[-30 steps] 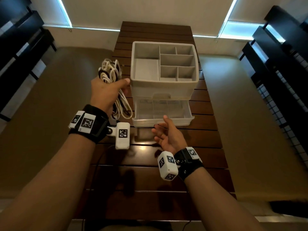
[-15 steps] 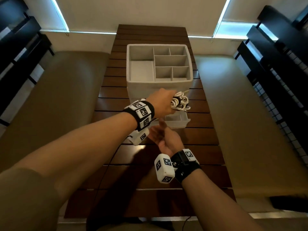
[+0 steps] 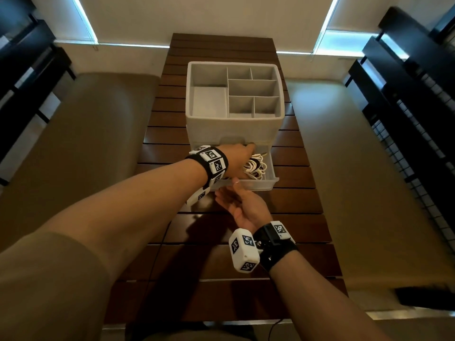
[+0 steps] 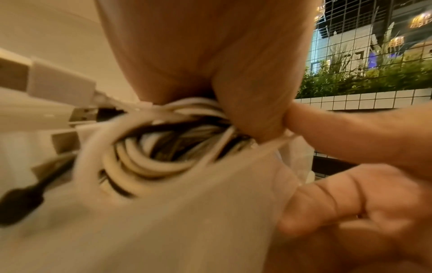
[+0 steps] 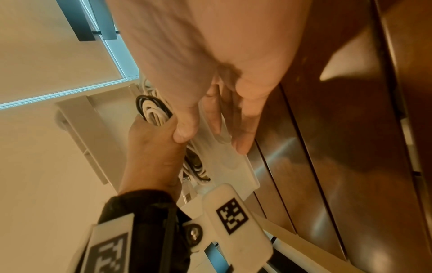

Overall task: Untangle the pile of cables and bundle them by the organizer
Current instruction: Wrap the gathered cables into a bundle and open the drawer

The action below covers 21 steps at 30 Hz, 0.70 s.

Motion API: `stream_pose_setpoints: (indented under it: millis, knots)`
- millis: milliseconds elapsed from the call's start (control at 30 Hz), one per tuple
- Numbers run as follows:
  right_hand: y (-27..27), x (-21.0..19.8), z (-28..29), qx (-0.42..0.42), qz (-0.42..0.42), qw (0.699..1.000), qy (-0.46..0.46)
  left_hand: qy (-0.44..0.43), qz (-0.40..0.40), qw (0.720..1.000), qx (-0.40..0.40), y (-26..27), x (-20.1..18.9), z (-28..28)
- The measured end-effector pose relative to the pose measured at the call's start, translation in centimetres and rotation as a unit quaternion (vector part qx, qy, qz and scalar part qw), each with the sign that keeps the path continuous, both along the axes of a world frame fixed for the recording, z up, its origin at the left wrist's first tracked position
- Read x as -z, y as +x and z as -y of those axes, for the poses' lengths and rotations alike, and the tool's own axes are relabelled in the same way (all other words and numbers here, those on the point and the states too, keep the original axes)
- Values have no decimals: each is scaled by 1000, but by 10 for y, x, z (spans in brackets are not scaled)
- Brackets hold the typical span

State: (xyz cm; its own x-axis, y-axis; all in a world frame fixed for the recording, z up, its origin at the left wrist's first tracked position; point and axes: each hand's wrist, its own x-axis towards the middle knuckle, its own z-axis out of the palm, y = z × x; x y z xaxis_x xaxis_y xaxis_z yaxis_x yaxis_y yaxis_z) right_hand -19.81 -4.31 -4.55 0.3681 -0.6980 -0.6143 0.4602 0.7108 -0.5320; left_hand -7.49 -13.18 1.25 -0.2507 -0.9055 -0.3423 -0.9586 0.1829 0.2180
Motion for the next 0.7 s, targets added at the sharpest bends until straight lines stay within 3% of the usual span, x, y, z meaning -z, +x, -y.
stream_pose_setpoints:
  millis: [300, 467, 600, 700]
  knots:
    - [-3, 0, -2, 0, 20, 1000, -2, 16, -132, 987, -87, 22, -8, -16]
    - [-6, 0, 2, -8, 0, 1000, -10, -59, -213, 966, -134, 26, -20, -40]
    - [-8, 0, 5, -18, -14, 1000, -16, -160, -157, 971, -78, 42, -10, -75]
    - [-8, 1, 6, -34, -32, 999, -26, -154, -84, 984, -35, 56, 2, -86]
